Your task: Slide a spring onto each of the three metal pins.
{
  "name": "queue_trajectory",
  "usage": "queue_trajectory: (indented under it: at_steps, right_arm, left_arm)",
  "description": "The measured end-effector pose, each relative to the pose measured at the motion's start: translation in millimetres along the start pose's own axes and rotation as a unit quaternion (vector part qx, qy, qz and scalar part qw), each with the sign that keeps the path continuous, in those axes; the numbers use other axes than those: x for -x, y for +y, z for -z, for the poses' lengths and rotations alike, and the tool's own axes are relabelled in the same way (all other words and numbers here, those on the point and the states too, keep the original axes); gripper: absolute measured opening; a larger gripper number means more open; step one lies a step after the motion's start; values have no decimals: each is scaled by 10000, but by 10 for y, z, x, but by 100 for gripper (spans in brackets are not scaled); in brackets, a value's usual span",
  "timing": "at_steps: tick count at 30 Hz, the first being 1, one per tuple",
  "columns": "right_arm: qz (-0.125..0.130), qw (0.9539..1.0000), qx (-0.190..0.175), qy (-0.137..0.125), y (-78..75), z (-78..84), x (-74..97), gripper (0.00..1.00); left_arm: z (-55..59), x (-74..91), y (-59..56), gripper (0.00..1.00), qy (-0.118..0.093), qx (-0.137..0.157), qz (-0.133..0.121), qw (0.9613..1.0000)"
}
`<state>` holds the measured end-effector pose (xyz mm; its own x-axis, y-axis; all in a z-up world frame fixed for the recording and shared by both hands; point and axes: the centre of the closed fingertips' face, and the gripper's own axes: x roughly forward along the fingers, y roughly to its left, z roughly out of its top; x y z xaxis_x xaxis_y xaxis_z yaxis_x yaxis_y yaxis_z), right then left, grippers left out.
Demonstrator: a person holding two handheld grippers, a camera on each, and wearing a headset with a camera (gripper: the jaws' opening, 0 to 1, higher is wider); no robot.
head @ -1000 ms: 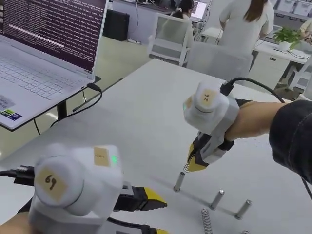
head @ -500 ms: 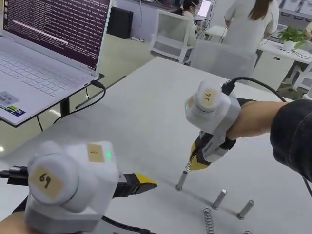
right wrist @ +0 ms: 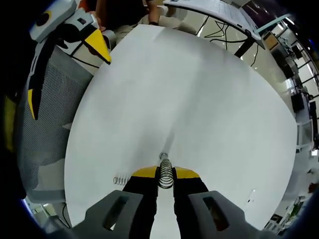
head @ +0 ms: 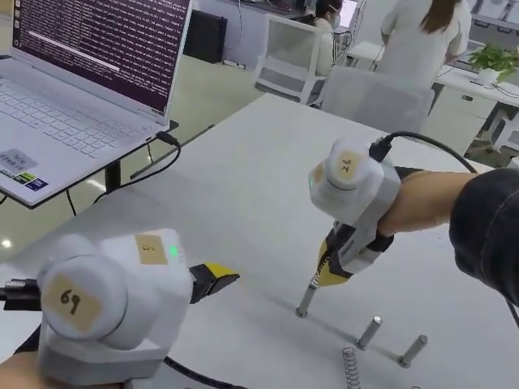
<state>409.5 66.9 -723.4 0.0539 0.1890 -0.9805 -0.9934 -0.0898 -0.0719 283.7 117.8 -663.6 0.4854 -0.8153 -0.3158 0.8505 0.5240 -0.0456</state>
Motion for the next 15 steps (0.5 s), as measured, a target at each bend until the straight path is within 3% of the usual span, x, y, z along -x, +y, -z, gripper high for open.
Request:
queue_trajectory:
  at_steps: [15]
  right_arm:
    - [-90,9999,63,132,8,-5,-83,8]
  left_arm:
    - [28,34,2,94,1,67,13,10000]
